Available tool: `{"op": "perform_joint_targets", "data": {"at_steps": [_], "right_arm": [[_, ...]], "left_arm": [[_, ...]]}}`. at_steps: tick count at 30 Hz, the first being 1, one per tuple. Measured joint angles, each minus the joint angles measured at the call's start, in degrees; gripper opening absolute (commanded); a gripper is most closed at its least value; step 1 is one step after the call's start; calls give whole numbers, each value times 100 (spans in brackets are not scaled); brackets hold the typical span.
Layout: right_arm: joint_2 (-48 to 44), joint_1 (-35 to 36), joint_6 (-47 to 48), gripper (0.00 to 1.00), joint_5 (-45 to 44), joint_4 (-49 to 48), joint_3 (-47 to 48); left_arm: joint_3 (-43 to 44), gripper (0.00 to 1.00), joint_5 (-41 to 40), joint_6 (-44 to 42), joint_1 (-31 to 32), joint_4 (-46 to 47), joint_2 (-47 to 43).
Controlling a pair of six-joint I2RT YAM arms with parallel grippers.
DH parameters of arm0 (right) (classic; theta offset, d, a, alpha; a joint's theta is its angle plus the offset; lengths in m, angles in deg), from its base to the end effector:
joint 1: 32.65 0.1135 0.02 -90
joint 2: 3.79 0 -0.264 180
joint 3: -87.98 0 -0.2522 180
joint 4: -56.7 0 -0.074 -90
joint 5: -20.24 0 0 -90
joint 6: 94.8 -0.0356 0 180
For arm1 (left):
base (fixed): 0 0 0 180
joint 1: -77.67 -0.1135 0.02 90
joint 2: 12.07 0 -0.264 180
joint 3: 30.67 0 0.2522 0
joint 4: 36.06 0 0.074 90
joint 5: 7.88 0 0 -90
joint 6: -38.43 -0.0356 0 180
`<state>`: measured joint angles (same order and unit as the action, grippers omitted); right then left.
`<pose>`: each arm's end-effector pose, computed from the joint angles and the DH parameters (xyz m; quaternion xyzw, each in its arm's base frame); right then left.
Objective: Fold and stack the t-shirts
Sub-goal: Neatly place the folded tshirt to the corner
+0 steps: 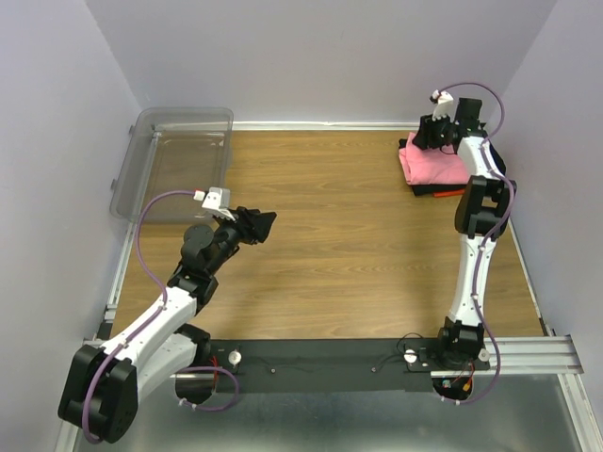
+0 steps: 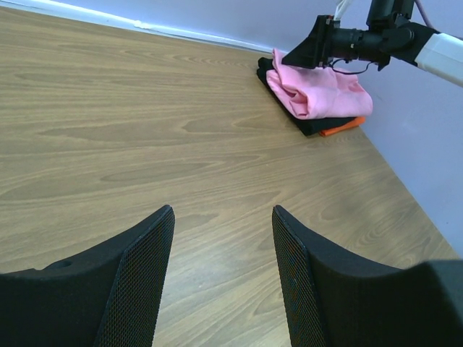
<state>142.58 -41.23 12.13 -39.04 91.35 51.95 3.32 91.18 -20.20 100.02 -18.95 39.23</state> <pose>0.5716 -0.0678 0.1861 -0.1806 0.8523 0.1363 0.4716 0.1873 -0.0831 0.2441 0.0001 0.7083 -0.3678 0.6025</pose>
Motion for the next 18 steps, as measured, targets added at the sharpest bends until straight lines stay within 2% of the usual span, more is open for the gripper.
{"op": "perform_joint_targets", "data": {"at_steps": [2, 4, 10, 13, 18], "right_arm": [[0, 0, 0, 55, 28, 24, 0], [0, 0, -7, 62, 48, 24, 2], [0, 35, -37, 65, 55, 28, 0], [-31, 68, -15, 70, 17, 28, -63], [-476, 195, 153, 78, -385, 24, -748]], "left_arm": [[0, 65, 0, 4, 2, 20, 22], [2, 65, 2, 15, 0, 48, 24], [2, 65, 2, 55, 2, 116, 28], [2, 65, 24, 114, 2, 240, 120], [125, 65, 247, 330, 0, 647, 741]]}}
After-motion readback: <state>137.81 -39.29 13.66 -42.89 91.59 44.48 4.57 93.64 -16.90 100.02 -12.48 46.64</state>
